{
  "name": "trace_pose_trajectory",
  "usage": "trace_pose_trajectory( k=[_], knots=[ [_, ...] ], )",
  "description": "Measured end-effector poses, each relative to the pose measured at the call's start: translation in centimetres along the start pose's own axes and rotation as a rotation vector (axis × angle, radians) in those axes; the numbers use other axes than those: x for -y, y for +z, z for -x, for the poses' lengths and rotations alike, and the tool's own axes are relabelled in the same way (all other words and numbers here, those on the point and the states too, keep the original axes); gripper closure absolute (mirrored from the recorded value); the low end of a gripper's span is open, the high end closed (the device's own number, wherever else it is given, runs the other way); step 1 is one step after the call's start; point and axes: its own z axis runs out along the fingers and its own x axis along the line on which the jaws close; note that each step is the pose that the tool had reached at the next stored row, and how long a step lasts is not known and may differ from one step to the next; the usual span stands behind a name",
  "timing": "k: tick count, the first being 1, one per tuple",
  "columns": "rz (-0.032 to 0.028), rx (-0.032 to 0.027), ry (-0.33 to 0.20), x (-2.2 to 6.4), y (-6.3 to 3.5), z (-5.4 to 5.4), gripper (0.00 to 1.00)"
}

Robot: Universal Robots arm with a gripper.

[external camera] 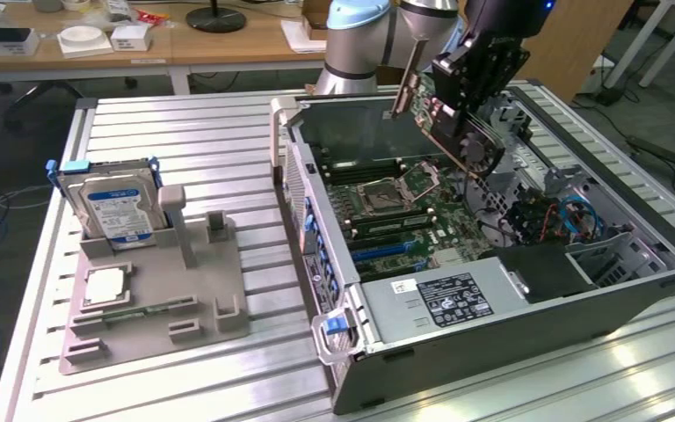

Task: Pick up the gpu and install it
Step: 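Insert the gpu into the slot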

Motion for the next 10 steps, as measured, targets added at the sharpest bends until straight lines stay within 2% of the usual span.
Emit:
trace_pose_trajectory(
  k=[10],
  knots=[
    [-0.0015,-0.0011,-0.046,0.00,0.00,0.00,0.74]
  ],
)
